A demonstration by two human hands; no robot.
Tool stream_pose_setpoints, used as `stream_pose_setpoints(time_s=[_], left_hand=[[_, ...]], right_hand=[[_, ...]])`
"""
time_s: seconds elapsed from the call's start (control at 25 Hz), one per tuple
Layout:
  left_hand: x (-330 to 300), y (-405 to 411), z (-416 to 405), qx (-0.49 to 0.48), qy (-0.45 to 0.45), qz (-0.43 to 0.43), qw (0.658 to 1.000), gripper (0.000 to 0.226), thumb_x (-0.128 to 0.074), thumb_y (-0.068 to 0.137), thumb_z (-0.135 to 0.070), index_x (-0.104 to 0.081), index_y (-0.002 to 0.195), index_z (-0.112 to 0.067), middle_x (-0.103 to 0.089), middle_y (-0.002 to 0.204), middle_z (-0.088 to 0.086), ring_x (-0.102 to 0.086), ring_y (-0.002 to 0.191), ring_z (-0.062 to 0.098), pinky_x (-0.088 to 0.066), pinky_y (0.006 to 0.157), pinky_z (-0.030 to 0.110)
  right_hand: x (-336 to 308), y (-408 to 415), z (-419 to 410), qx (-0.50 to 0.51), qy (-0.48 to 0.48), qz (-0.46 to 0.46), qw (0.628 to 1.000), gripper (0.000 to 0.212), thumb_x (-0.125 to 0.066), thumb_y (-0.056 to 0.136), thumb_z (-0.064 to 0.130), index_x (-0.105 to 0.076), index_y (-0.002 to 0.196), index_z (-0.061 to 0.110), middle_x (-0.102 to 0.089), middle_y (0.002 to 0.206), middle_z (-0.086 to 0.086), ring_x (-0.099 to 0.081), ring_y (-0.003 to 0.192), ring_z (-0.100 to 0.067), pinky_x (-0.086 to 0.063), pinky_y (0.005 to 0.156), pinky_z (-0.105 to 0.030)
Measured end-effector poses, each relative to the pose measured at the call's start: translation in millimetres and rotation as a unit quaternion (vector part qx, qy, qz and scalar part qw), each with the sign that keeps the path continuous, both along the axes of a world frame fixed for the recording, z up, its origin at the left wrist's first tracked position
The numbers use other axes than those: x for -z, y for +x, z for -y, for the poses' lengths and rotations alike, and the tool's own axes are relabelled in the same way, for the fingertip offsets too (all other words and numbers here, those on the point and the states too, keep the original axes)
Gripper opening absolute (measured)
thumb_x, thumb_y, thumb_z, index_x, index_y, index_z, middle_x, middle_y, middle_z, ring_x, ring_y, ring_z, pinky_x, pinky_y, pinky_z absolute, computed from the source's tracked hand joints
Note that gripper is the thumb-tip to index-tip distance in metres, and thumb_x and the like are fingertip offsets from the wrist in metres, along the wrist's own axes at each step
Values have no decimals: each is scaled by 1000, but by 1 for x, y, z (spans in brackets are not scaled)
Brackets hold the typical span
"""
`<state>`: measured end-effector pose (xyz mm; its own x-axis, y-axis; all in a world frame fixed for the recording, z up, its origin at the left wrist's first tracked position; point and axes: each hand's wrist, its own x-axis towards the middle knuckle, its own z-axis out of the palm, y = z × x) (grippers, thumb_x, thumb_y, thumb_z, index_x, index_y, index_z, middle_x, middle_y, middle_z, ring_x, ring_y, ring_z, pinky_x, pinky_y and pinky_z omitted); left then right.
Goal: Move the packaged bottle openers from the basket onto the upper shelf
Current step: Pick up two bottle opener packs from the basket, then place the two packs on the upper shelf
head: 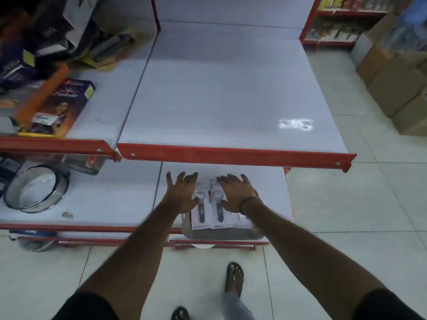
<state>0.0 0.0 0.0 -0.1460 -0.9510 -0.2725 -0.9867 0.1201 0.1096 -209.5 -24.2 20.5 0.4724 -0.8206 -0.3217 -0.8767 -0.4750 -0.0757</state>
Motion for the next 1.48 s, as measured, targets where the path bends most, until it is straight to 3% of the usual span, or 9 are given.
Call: stream_pose_setpoints(time_s=[0.24, 0.36, 0.48, 0.68, 0.8, 0.96, 1.24, 1.36, 1.48], left_hand=[[-9, 0, 8, 14, 0, 25, 1000, 75, -73, 83, -25, -40, 149, -14, -50, 145, 9, -39, 142, 30, -4, 121, 68], [-18, 0, 6, -14, 5, -52, 999, 55, -72, 82, -12, -57, 135, -14, -53, 131, 9, -54, 126, 31, -32, 119, 56], [-39, -2, -4, -68, 8, -193, 979, 34, -67, 85, -5, -63, 118, -10, -56, 119, 12, -64, 105, 33, -59, 91, 40], [-80, 7, -50, -26, -20, -269, 963, 13, -48, 96, -2, -52, 107, -9, -71, 109, 19, -62, 80, 24, -59, 70, 41], [-106, 12, -84, 17, -61, -281, 958, 11, -44, 100, -5, -51, 108, -8, -71, 111, 19, -67, 87, 30, -59, 68, 41], [-146, 20, -114, 27, -175, -287, 941, 18, -47, 100, -8, -54, 116, -10, -69, 115, 15, -64, 91, 24, -47, 73, 24], [-253, 33, -87, 8, -361, -369, 857, 25, -43, 96, 2, -61, 110, -7, -64, 108, 9, -56, 93, 10, -39, 77, -4], [-292, 38, -43, -19, -375, -359, 855, 26, -41, 93, 4, -61, 105, -5, -63, 107, 14, -58, 92, 18, -44, 74, 2], [-312, 42, 0, -60, -343, -367, 863, 27, -38, 94, 5, -60, 107, -2, -61, 111, 23, -66, 96, 35, -62, 78, 43]], right_hand=[[-4, 0, 15, -22, 1, -28, 999, 86, -71, 81, 30, -26, 153, 19, -35, 158, -5, -31, 147, -27, -19, 121, -55], [-8, 4, 8, -23, -38, -26, 999, 81, -71, 81, 24, -31, 150, 20, -44, 151, -7, -42, 139, -30, -30, 115, -53], [-18, 3, -3, 10, -44, 1, 999, 73, -72, 79, 24, -40, 145, 17, -48, 142, -11, -50, 128, -33, -42, 105, -49], [-55, -3, -32, 165, 5, 242, 956, 27, -56, 85, 5, -69, 108, 11, -64, 113, -14, -63, 104, -34, -54, 87, -37], [-79, -11, -65, 173, -3, 274, 946, 24, -51, 89, 0, -69, 102, 9, -71, 114, -12, -65, 104, -31, -54, 87, -33], [-125, -20, -105, 184, -88, 354, 913, 22, -50, 94, 2, -66, 106, 12, -70, 113, -6, -64, 100, -25, -53, 88, -34], [-254, -9, -102, 186, -152, 512, 825, 23, -50, 90, -3, -67, 97, 10, -68, 97, 3, -60, 84, -2, -43, 70, -3], [-300, 3, -63, 219, -140, 537, 802, 25, -49, 88, -2, -70, 93, 10, -69, 98, 2, -59, 82, -3, -45, 63, -4], [-315, 16, -19, 250, -132, 523, 804, 28, -47, 87, -1, -72, 99, 7, -71, 104, -4, -61, 87, -16, -46, 56, -17]])
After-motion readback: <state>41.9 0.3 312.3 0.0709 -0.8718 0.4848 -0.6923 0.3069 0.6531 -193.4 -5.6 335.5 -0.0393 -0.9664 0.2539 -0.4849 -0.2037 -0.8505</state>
